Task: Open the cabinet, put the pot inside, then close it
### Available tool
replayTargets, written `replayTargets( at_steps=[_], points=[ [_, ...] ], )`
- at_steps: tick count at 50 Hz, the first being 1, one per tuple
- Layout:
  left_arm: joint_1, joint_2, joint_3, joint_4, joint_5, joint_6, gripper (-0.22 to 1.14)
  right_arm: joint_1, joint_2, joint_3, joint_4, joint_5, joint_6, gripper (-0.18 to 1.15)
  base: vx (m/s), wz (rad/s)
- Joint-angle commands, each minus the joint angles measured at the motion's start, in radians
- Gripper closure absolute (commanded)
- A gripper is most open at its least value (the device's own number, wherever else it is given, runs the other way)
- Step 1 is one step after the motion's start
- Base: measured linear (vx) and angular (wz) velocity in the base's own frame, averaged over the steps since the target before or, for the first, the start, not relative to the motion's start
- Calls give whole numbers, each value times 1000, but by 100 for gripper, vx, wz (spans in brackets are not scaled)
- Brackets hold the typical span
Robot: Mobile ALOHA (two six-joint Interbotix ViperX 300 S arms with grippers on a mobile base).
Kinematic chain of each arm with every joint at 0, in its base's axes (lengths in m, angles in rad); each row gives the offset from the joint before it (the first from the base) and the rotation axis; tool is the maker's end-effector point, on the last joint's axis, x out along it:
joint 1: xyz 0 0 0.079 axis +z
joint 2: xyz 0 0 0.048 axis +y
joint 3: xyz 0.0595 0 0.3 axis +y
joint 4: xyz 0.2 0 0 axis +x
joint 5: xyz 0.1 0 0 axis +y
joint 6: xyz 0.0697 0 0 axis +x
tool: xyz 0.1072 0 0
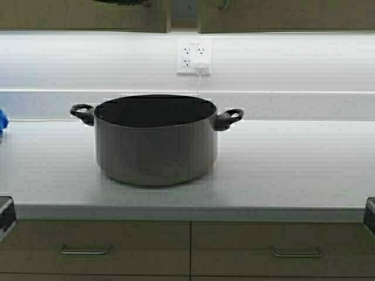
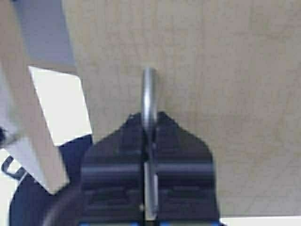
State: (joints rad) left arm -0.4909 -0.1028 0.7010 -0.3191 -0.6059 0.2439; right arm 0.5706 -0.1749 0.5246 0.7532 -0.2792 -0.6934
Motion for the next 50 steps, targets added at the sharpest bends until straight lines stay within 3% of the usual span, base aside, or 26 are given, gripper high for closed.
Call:
replayTargets(
  at_steps=[1,28,33,37,44,47,50],
  points=[
    [41,-103,25,23,15,-9,88,-40,-77,14,-12,54,-5,92,-12,-4],
    [241,-296,127,109,178,-8,88,-225,-178,63,-107,232,3,91,-15,-4],
    [272,-299,123,120,175,2,83,-250,-186,67,-107,242,14,80,-14,0],
    [272,-302,120,132,184,3,67,-273,-198,69,-107,281,31,53,-11,1],
    [272,-334,150,140,198,2,15,-330,-238,84,-115,394,43,1,-8,2],
    [272,-362,173,140,212,-5,-6,-348,-262,100,-129,437,43,-5,-6,1],
    [272,-394,195,140,236,-5,-15,-367,-288,112,-163,472,44,-4,-4,0]
  ],
)
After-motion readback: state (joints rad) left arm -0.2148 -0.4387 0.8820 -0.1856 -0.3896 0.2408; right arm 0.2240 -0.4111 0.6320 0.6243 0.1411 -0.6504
